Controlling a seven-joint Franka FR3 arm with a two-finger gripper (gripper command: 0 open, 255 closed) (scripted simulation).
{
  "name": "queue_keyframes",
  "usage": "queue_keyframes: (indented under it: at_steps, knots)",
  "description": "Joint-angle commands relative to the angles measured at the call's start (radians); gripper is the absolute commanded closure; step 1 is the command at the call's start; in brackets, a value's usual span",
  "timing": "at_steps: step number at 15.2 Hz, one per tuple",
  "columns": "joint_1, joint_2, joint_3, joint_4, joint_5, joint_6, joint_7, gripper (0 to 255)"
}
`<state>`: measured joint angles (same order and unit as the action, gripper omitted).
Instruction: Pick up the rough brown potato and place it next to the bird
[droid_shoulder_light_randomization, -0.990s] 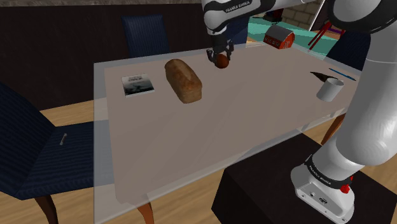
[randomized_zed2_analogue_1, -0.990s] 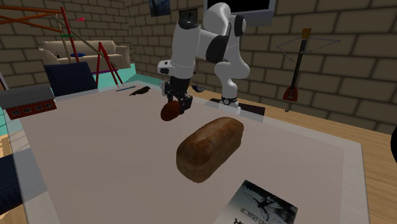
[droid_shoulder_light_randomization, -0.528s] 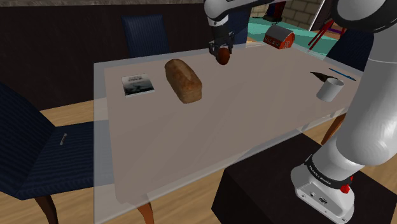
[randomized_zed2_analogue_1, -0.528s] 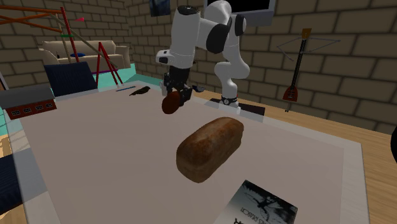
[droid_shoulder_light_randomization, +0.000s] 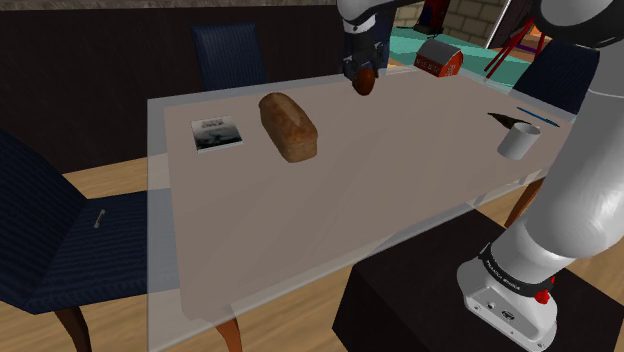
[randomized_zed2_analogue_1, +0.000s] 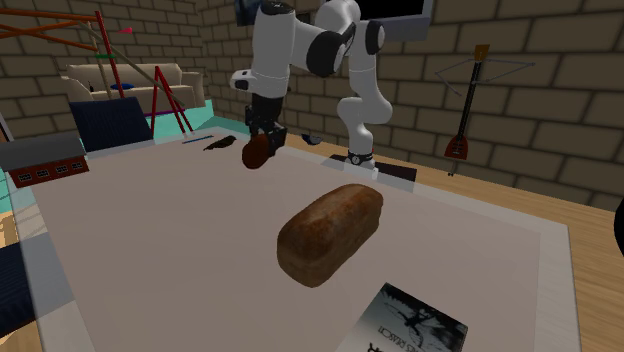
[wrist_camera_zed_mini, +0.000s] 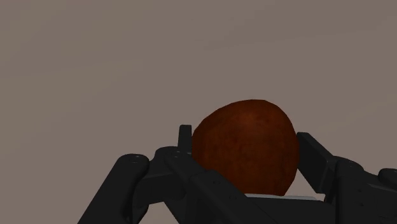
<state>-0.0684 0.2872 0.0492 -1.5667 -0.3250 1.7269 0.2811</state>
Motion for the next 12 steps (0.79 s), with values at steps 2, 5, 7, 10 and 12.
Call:
queue_keyframes:
  at_steps: [2, 5, 7, 10, 12]
  knots:
    - [-0.042, -0.038, -0.023, -0.056, -0.001, 0.037, -0.056, 255]
    - [-0.083, -0.057, -0.049, -0.087, -0.003, 0.069, -0.114, 255]
    - [-0.11, -0.066, -0.066, -0.101, -0.004, 0.088, -0.154, 255]
    - [-0.15, -0.071, -0.093, -0.113, -0.004, 0.116, -0.216, 255]
    - [-0.177, -0.07, -0.11, -0.114, -0.003, 0.132, -0.257, 255]
